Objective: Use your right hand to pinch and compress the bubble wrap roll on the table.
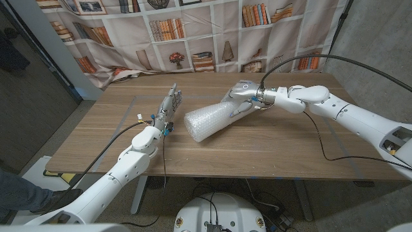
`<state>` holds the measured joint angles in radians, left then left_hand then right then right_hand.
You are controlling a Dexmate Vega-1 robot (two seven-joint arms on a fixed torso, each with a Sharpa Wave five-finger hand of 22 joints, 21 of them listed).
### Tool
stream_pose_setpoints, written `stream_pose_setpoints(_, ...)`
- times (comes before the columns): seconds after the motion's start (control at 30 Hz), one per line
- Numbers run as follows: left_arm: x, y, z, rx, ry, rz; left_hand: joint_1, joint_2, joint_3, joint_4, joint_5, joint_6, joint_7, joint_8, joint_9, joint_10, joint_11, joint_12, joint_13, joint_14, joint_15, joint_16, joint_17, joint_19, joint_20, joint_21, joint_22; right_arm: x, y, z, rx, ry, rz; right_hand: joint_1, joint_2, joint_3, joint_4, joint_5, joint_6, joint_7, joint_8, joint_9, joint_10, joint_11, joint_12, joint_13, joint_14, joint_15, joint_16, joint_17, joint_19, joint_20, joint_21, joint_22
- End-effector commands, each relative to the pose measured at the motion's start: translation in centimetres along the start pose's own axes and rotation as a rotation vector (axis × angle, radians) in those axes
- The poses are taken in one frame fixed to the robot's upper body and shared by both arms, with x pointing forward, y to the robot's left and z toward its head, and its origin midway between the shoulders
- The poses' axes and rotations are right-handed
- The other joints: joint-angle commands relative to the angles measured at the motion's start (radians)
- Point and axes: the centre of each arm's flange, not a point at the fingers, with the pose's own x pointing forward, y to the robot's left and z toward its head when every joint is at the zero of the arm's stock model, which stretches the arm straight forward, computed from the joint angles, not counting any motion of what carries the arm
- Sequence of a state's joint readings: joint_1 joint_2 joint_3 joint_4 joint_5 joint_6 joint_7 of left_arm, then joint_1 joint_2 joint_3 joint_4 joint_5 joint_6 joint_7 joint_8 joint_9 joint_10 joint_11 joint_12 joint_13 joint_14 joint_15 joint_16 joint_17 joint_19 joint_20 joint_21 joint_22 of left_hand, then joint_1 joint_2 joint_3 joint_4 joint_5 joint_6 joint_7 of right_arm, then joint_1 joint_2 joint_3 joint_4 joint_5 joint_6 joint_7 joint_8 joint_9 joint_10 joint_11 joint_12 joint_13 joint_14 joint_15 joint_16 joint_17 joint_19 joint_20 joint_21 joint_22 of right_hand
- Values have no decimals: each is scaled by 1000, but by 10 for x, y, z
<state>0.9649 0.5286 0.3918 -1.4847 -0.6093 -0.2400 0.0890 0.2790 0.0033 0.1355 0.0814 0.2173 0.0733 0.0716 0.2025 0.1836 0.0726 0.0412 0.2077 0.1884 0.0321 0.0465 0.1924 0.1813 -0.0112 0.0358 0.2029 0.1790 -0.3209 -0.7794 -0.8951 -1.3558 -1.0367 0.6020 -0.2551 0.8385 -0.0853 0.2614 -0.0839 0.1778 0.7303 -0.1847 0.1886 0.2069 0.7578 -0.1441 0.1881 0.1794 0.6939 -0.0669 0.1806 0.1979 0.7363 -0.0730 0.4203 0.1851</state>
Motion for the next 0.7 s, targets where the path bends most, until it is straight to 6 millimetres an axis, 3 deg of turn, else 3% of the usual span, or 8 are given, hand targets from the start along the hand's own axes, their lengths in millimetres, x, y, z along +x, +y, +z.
stream_pose_setpoints(0.03,0,1,-1,-1,3,1,4,7,-5,0,-2,9,3,-2,6,5,-3,-3,3,0,5,-3,4,-5,3,-1,2,1,10,-1,16,14,51,80,101,-8,1,6,-10,5,1,4,-9,7,-2,5,-16,-113,1,2,-10,-114,-9,0)
stream_pose_setpoints(0.27,1,-1,0,3,6,-6,5,7,-6,0,-2,11,3,-1,6,5,-3,-4,3,0,4,-3,4,-5,3,-1,2,0,16,-1,24,22,78,64,98,-15,3,8,-37,1,-2,4,-40,4,-4,5,-48,-100,-3,1,-33,-101,-24,-1)
stream_pose_setpoints(0.7,2,-2,1,8,9,-8,6,9,-8,0,-2,10,2,-2,6,6,-3,-3,3,0,5,-3,4,-6,3,-1,2,-1,20,1,-8,26,131,-12,47,-61,16,17,-168,7,-10,6,-155,16,-8,7,-129,-71,-4,-4,-80,-70,-67,-5)
